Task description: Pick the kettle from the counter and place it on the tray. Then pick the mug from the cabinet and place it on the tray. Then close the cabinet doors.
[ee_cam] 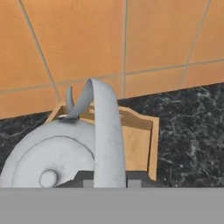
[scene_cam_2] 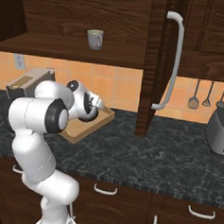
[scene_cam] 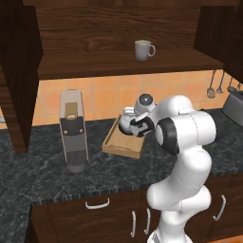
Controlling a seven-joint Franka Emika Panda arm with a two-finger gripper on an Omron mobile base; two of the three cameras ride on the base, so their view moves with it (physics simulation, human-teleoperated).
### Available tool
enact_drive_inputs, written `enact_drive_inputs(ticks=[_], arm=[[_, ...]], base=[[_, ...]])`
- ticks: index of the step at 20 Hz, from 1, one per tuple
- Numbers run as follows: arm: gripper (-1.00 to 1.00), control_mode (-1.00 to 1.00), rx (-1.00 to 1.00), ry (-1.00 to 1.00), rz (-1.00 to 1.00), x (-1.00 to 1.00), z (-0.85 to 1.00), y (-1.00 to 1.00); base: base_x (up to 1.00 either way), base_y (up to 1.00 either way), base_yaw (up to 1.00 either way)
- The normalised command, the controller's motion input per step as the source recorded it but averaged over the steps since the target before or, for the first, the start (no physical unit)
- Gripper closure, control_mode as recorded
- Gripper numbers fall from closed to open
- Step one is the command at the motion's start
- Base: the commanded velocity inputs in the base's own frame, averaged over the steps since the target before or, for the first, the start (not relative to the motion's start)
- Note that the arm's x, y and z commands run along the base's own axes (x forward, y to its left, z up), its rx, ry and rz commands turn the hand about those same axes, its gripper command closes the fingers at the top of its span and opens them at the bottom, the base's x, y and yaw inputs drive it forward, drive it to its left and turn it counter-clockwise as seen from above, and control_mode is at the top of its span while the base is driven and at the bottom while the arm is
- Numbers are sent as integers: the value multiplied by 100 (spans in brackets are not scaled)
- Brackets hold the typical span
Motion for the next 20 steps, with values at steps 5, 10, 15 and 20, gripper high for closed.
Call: enact_drive_inputs(ticks=[5,10,15,20], arm=[[-100,-100,-6,0,0,2,-24,-7],[-100,-100,-1,0,0,1,-4,-10],[-100,-100,0,-4,0,0,0,-8],[-100,-100,0,-4,0,-15,24,0]], base=[[0,0,0],[0,0,0],[0,0,0],[0,0,0]])
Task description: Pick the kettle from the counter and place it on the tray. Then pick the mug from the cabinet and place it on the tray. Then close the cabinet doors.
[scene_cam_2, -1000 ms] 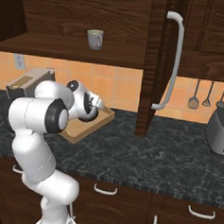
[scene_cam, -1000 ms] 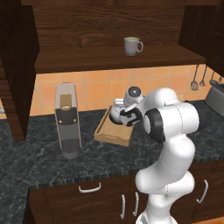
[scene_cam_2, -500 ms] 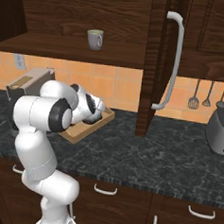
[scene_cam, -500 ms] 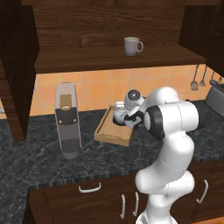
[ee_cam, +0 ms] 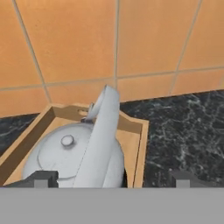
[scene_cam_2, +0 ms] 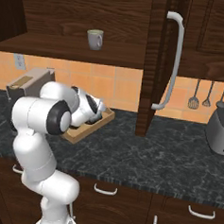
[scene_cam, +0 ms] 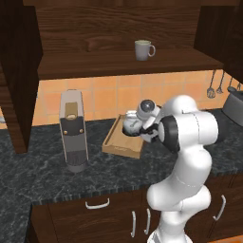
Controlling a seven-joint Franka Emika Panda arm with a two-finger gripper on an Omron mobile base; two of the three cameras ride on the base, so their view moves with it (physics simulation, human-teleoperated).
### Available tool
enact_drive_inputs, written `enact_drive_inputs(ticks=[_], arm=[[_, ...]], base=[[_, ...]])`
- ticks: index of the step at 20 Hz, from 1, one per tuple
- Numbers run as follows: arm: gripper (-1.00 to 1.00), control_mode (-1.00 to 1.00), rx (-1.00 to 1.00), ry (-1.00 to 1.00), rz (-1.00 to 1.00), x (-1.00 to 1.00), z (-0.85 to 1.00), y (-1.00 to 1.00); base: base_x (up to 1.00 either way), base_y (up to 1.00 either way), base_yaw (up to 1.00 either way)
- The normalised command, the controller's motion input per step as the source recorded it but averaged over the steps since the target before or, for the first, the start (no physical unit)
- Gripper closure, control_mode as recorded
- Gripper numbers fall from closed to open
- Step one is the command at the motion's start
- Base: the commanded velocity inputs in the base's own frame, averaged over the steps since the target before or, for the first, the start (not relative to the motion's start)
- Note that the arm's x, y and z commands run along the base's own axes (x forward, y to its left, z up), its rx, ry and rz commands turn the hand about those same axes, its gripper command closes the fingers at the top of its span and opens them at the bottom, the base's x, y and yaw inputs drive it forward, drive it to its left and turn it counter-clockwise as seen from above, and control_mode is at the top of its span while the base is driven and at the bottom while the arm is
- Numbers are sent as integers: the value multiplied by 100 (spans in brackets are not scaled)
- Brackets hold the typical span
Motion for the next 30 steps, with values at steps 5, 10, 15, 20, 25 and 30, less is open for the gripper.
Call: enact_drive_inputs(ticks=[5,10,15,20,25,30], arm=[[-100,-100,0,0,0,-31,46,12],[-100,-100,0,0,0,-30,69,15],[-100,-100,0,11,0,-38,75,3],[-100,-100,0,14,1,-62,57,0],[-100,-100,0,3,11,-58,69,0],[-100,-100,0,-2,17,-44,77,-1]], base=[[0,0,0],[0,0,0],[0,0,0],[0,0,0],[0,0,0],[0,0,0]])
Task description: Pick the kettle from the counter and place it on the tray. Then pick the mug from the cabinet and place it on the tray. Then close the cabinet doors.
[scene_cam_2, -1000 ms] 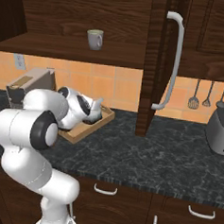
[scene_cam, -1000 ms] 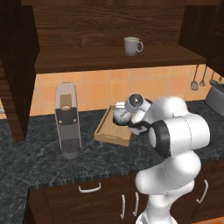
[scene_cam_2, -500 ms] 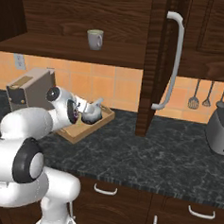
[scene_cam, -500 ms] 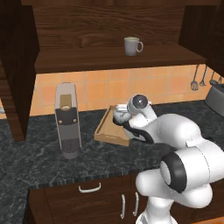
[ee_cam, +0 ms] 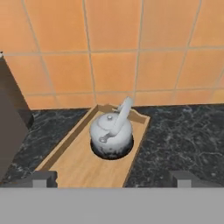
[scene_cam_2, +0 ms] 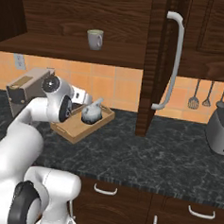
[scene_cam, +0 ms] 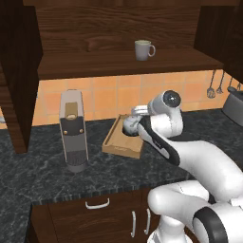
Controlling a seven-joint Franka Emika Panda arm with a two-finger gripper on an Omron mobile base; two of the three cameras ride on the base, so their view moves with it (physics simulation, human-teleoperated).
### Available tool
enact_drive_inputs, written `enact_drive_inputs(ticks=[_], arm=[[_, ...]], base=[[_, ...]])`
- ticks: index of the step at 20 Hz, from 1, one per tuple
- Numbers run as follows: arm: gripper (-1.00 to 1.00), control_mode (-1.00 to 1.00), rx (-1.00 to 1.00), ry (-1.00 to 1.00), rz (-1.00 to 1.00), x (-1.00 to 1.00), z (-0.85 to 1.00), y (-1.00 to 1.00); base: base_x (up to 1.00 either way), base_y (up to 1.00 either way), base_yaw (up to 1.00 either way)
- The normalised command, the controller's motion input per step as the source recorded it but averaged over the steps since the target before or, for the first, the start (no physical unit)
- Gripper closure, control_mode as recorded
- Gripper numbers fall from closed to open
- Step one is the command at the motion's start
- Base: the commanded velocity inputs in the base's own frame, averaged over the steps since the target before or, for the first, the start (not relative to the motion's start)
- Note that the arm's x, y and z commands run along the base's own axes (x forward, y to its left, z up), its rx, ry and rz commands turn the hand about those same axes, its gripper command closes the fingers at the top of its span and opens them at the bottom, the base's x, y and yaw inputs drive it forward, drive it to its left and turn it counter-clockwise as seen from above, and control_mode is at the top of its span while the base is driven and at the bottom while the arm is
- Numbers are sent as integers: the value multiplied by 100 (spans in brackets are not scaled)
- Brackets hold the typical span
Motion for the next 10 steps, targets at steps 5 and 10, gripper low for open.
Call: enact_drive_inputs(ticks=[5,10], arm=[[-100,-100,0,-17,11,-35,72,-13],[-100,-100,0,-1,9,-27,82,-13]], base=[[0,0,0],[0,0,0]])
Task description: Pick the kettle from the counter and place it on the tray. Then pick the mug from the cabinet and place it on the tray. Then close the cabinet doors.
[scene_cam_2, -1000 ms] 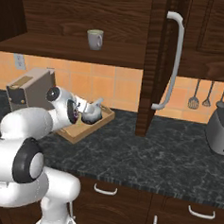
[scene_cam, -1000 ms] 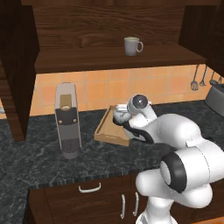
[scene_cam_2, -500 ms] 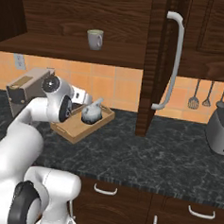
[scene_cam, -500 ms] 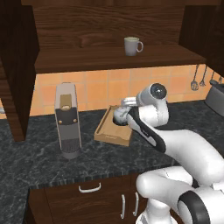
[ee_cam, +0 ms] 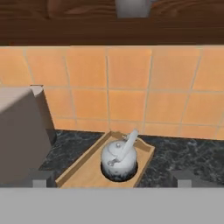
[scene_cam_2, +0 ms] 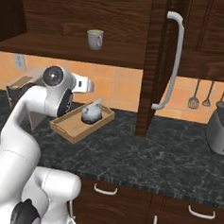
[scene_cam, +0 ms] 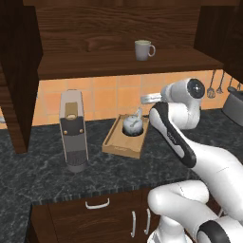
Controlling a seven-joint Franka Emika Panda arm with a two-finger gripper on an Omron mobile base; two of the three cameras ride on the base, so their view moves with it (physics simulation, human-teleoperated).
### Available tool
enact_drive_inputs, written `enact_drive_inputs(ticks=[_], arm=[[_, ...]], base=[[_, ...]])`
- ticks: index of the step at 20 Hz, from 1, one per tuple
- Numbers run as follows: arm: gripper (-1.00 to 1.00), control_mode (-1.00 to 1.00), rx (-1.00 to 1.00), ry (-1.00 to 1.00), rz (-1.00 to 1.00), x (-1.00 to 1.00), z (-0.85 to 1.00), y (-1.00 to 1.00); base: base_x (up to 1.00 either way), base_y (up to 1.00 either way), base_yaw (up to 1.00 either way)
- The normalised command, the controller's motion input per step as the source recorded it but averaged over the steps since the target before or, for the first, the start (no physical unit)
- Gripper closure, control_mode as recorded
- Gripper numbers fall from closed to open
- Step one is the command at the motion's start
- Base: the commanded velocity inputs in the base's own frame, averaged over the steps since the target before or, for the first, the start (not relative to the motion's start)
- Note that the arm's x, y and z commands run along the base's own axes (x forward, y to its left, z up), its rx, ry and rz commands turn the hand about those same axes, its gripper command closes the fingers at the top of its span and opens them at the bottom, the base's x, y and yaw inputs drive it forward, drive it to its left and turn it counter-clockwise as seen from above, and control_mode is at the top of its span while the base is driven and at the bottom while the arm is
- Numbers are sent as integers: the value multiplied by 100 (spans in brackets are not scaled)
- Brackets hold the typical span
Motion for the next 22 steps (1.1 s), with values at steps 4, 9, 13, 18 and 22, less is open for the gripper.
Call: enact_drive_inputs(ticks=[4,9,13,18,22], arm=[[-100,-100,-6,-3,5,-17,68,-19],[-100,-100,-10,0,0,-3,65,-22],[-100,-100,0,-15,2,1,59,-22],[-100,-100,0,-14,3,17,50,-13],[-100,-100,0,0,0,40,43,-6]], base=[[0,0,0],[0,0,0],[0,0,0],[0,0,0],[0,0,0]])
